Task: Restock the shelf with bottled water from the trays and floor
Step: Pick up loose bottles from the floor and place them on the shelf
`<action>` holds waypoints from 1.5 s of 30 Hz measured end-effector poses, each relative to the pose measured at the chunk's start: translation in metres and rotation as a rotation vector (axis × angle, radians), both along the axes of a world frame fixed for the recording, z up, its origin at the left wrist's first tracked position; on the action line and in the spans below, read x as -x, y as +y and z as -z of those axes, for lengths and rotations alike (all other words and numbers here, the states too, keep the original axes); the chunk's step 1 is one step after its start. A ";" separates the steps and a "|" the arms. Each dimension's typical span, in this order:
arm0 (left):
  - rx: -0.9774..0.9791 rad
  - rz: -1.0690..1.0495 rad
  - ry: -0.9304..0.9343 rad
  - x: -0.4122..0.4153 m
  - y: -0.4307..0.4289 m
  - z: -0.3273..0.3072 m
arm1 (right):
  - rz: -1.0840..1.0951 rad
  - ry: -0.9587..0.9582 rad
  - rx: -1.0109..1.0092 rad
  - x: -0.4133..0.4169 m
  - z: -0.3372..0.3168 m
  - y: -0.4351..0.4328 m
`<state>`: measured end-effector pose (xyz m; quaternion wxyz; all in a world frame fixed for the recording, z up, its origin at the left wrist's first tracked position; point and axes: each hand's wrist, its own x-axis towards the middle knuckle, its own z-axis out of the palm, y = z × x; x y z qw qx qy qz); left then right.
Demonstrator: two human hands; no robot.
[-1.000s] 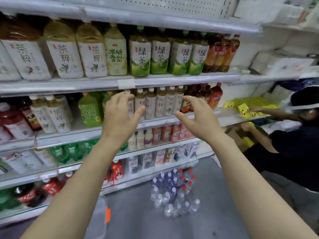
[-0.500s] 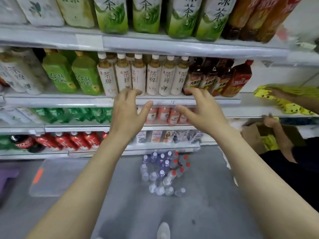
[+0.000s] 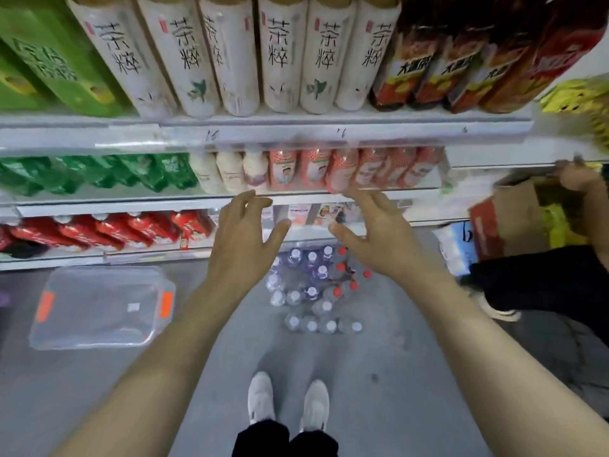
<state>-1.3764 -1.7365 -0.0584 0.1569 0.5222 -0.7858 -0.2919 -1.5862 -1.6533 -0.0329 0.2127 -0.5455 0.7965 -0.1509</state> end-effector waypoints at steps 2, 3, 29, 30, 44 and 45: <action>-0.035 0.027 -0.023 0.003 0.001 0.032 | 0.013 -0.019 -0.050 0.003 0.031 0.001; -0.052 0.036 -0.035 0.004 0.003 0.048 | 0.019 -0.025 -0.069 0.004 0.047 0.002; -0.631 -0.028 -0.236 -0.004 0.119 0.473 | 0.287 -0.404 -0.504 -0.035 0.512 0.139; -0.661 -0.048 -0.223 -0.006 0.124 0.484 | 0.323 -0.441 -0.469 -0.041 0.523 0.144; -0.854 -0.097 0.097 -0.015 0.148 0.615 | 0.626 -0.722 -0.156 -0.089 0.653 0.181; -0.881 -0.089 0.143 -0.014 0.145 0.624 | 0.629 -0.730 -0.134 -0.090 0.660 0.182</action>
